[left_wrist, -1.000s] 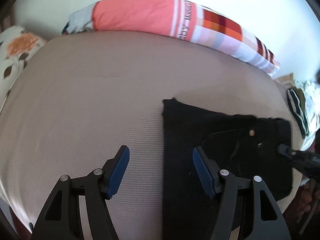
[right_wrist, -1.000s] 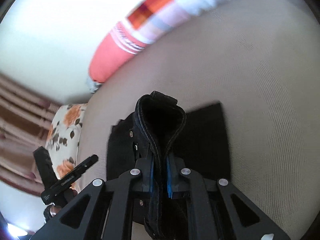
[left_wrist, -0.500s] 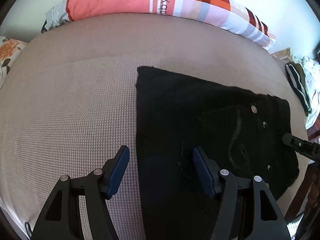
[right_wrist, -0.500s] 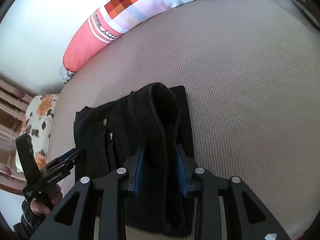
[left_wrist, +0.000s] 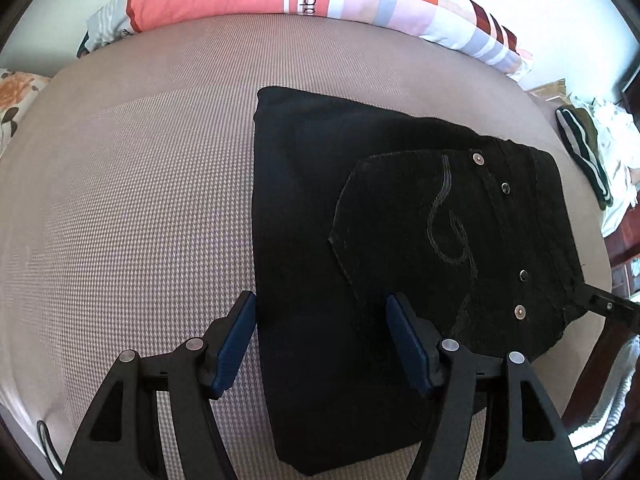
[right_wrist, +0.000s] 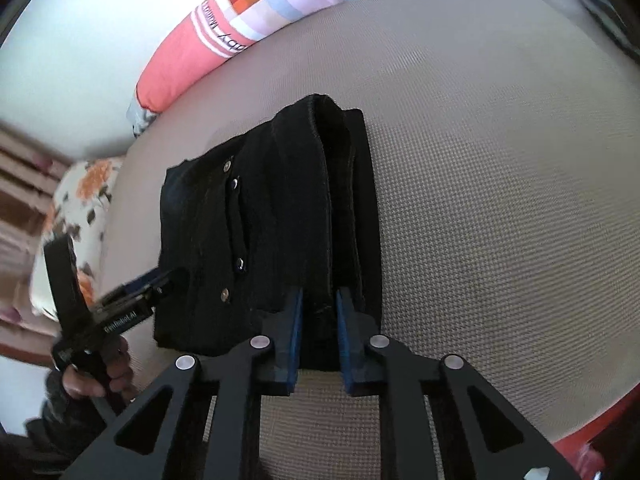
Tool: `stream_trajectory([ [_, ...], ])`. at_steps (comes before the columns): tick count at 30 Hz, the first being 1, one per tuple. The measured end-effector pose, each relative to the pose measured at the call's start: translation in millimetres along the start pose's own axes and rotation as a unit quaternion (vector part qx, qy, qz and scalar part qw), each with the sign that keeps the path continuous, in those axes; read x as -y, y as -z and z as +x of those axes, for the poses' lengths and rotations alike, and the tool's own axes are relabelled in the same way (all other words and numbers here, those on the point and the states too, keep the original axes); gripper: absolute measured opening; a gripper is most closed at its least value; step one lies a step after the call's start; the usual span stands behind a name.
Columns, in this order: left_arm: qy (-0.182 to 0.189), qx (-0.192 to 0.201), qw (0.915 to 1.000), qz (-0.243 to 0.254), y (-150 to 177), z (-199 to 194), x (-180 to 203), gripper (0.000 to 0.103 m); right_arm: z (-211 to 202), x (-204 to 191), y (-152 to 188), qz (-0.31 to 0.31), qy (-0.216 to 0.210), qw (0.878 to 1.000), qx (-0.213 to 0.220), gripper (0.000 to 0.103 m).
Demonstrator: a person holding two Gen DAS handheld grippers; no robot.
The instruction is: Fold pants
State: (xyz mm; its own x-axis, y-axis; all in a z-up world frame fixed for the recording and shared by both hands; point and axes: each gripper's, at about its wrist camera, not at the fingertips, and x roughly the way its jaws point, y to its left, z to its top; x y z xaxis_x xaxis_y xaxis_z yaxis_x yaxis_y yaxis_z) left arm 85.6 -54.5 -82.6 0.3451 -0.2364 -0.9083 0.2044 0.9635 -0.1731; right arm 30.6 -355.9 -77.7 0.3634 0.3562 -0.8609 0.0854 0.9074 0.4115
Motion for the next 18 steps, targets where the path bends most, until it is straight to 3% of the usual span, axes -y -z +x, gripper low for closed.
stream_trajectory([
  [7, -0.005, 0.001, 1.0, 0.006, 6.1, 0.1, 9.1, 0.067, -10.0, -11.8, 9.0, -0.011, 0.019, 1.0, 0.009, 0.012],
  [18, -0.006, 0.003, 1.0, 0.007, 12.8, 6.1, 10.0, 0.07, 9.9, -2.5, 8.4, 0.006, 0.02, 1.0, -0.007, 0.012],
])
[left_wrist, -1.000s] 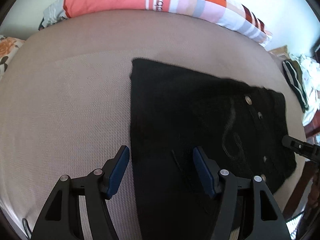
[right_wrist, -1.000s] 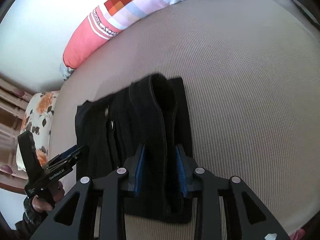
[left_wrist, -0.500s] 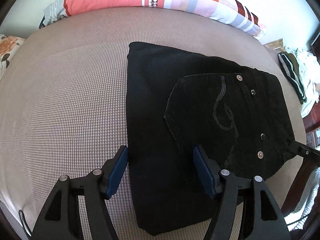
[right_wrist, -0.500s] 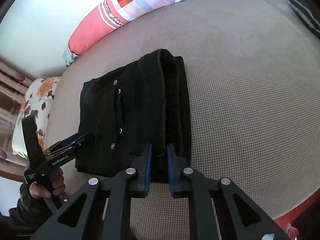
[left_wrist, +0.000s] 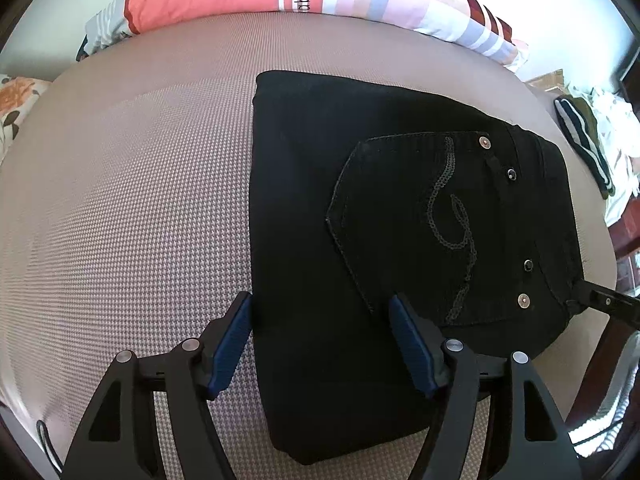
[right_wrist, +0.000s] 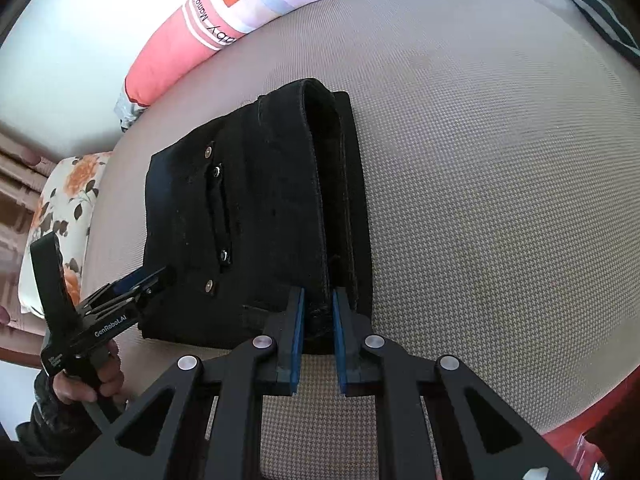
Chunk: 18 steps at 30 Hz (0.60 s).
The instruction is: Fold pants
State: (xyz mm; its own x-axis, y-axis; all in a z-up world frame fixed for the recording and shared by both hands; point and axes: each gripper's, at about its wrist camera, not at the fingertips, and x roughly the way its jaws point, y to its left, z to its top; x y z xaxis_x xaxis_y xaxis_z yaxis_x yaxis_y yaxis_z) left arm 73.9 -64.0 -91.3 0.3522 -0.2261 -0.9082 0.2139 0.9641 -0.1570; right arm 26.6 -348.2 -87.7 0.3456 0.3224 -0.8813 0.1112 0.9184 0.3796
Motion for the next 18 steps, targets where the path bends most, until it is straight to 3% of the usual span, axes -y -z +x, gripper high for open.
stream_trajectory([
  [6, 0.001, -0.001, 1.0, 0.0, -1.0, -1.6, 0.3, 0.07, -2.2, 0.6, -1.6, 0.008, 0.007, 1.0, 0.008, 0.029],
  [10, 0.0, 0.004, 1.0, 0.0, -0.9, -5.3, -0.6, 0.07, -5.4, -0.6, -5.5, 0.005, 0.02, 1.0, 0.014, 0.05],
  [14, 0.006, 0.012, 0.9999, -0.001, -2.1, -9.9, -6.4, 0.07, -3.4, -1.2, -12.2, -0.002, 0.011, 1.0, 0.011, 0.052],
  [18, 0.04, 0.004, 0.9984, -0.04, -6.7, -8.0, -25.5, 0.07, 5.9, 2.9, -21.6, -0.003, -0.012, 1.0, 0.004, 0.053],
])
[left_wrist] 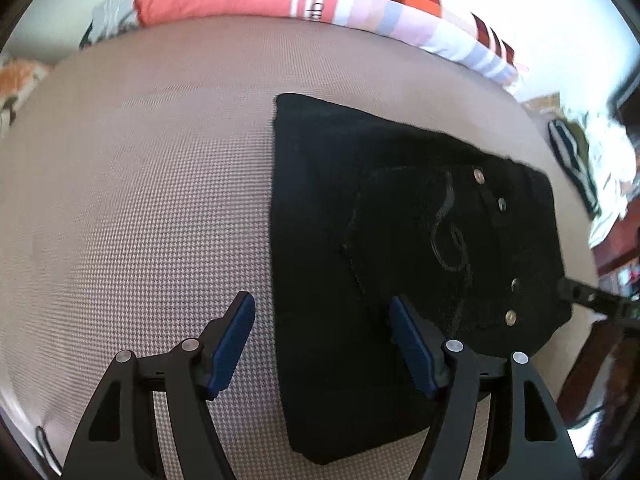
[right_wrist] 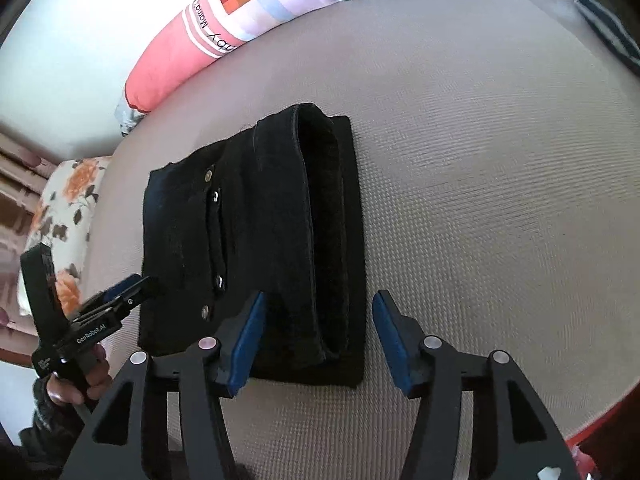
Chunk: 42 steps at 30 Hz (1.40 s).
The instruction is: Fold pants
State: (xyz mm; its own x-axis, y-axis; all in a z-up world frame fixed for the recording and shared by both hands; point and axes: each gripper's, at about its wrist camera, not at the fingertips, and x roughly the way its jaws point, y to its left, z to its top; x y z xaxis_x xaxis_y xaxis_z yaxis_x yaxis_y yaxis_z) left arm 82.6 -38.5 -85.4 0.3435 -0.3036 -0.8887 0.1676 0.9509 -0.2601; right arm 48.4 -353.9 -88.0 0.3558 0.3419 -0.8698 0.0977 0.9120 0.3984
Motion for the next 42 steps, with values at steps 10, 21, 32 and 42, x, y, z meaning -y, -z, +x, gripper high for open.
stream_trajectory([
  [10, 0.097, -0.038, 0.9916, -0.077, -10.7, 14.1, -41.7, 0.07, 26.0, 35.7, -20.9, 0.018, -0.096, 0.995, -0.027, 0.061],
  [21, 0.172, -0.064, 0.9809, -0.065, -26.1, 32.5, -30.7, 0.07, 51.6, 62.9, -31.4, 0.04, -0.241, 0.969, -0.048, 0.045],
  [32, 0.126, -0.028, 0.9885, -0.079, -21.6, 26.6, -25.2, 0.025, 48.5, 34.4, -32.3, 0.025, -0.218, 0.975, -0.02, 0.025],
  [42, 0.098, 0.023, 0.9941, -0.041, -45.5, -1.4, -15.2, 0.014, 28.4, -14.5, -54.7, -0.009, -0.214, 0.977, 0.009, 0.024],
])
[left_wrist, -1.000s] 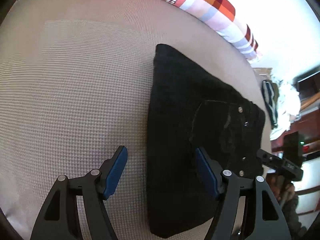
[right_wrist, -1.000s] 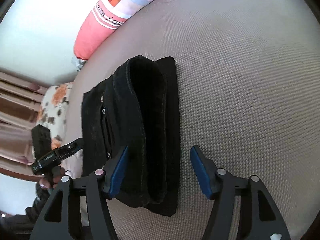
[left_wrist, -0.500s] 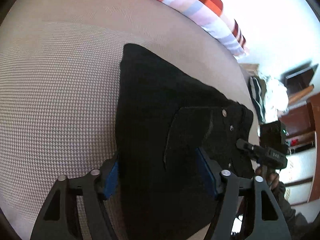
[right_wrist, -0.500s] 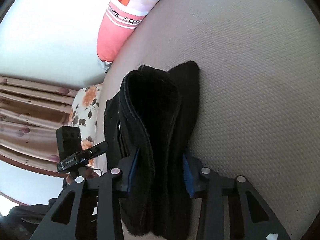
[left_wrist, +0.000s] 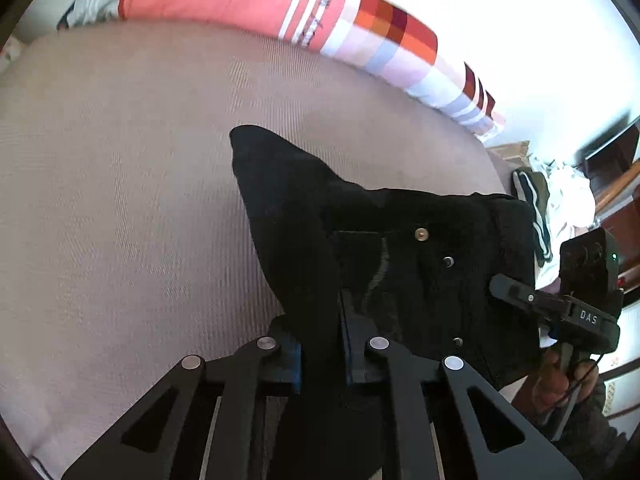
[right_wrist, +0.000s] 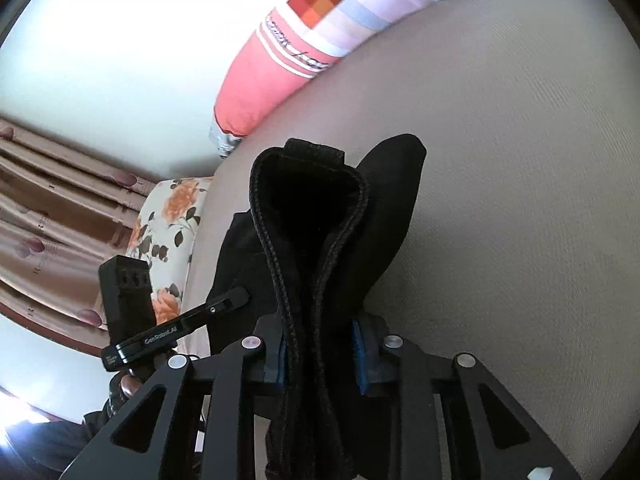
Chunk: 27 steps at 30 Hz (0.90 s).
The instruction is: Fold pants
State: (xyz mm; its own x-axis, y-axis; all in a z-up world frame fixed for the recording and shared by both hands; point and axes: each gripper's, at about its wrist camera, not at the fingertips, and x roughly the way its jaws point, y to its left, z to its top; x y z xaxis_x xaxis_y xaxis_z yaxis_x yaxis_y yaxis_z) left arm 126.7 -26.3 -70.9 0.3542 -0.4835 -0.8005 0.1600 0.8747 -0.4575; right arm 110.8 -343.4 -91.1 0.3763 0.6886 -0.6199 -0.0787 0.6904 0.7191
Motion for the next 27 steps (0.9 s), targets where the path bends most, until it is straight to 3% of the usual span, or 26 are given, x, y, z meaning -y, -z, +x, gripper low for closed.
stream_trajectory([
  [12, -0.057, 0.044, 0.9973, -0.011, -83.5, 9.4, -33.5, 0.014, 79.7, -30.4, -80.6, -0.012, -0.008, 1.0, 0.001, 0.024],
  [18, -0.074, 0.048, 0.996, -0.009, -107.9, 23.5, -47.9, 0.014, 105.9, -35.2, -107.6, -0.018, 0.004, 1.0, 0.002, 0.024],
  [23, -0.103, 0.041, 0.9937, -0.009, -104.9, 43.5, -59.8, 0.018, 117.1, -26.1, -109.3, -0.024, 0.071, 0.997, 0.002, 0.025],
  [25, -0.115, 0.042, 0.9924, -0.005, -100.4, 49.4, -61.8, 0.026, 120.0, -19.3, -106.1, -0.026, 0.098, 0.995, 0.002, 0.038],
  [27, -0.139, 0.038, 0.9895, 0.004, -96.8, 57.5, -60.6, 0.035, 122.5, -17.0, -102.0, -0.036, 0.138, 0.99, 0.0, 0.044],
])
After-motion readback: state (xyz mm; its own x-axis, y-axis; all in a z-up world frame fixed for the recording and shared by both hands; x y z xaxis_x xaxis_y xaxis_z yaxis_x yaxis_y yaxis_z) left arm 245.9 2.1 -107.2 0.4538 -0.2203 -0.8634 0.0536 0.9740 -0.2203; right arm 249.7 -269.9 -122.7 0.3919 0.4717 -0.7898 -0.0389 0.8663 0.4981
